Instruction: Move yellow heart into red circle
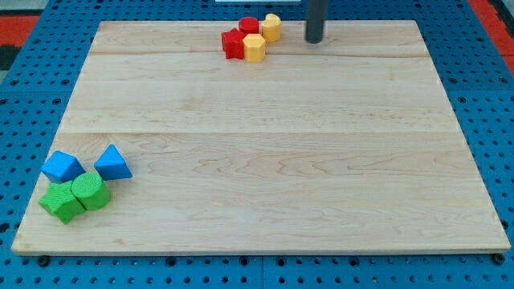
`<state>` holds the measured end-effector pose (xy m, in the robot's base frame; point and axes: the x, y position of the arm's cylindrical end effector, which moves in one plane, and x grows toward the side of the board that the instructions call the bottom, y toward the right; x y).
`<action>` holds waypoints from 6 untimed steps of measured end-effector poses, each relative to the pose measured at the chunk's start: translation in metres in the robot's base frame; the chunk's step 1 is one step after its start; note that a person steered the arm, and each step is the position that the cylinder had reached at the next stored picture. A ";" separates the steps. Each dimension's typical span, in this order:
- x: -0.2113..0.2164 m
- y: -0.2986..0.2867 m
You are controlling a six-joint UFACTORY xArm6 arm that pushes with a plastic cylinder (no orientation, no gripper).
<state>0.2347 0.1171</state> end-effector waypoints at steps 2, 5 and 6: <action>-0.041 -0.011; -0.028 -0.086; -0.007 -0.094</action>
